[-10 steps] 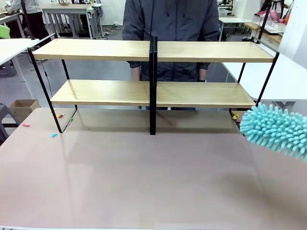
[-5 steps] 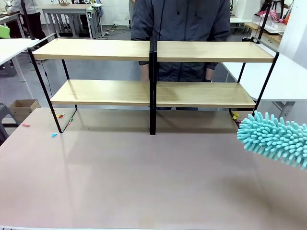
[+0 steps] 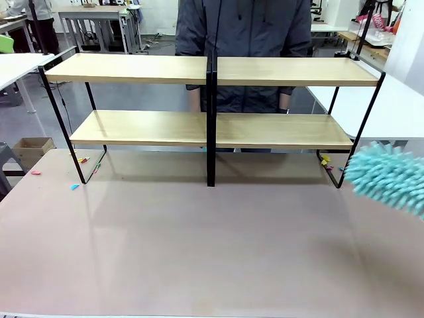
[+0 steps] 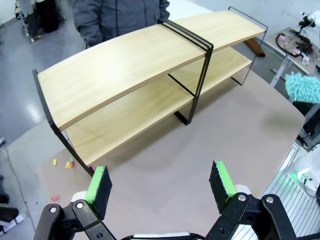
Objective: Clean the shelves.
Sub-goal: Clean another randomly selected level of the Shelf with the Duster.
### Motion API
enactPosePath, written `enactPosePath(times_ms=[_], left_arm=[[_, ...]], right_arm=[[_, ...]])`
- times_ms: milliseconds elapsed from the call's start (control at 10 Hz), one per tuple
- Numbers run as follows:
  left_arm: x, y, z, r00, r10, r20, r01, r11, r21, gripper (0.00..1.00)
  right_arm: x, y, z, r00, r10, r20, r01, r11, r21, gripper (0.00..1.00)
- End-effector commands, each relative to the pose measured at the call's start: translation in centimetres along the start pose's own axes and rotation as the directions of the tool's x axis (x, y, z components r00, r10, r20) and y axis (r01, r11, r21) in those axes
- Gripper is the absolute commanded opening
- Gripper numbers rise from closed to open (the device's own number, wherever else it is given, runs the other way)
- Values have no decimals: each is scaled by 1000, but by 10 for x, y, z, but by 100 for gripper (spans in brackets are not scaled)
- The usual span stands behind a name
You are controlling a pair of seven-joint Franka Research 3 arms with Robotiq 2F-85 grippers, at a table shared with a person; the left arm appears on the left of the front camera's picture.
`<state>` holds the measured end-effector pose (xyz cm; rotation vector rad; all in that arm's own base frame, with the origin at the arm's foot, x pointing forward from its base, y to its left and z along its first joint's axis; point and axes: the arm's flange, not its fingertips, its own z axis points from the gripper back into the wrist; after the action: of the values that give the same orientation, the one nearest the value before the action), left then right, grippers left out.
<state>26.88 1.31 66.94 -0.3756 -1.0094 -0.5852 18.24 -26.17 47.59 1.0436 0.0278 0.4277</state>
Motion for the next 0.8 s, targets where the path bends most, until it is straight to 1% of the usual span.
enactPosePath(times_ms=[0,100,200,300,700], left_arm=[[-1,-1,0,1000,1,-8,-1,1000,3,100],[-1,-1,0,1000,1,-8,-1,1000,3,100],[-1,-1,0,1000,1,-8,-1,1000,3,100],[-1,-1,0,1000,1,-8,-1,1000,3,100],[-1,-1,0,1000,1,-8,-1,1000,3,100]], right_arm=[[-21,-5,38,993,-13,121,14,1000,-13,13],[-18,-7,36,992,-6,126,8,1000,-20,13],[-8,-5,29,996,10,86,-7,999,-41,13],[-31,-2,32,994,-42,103,46,998,-35,13],[-31,-2,32,994,-42,103,46,998,-35,13]])
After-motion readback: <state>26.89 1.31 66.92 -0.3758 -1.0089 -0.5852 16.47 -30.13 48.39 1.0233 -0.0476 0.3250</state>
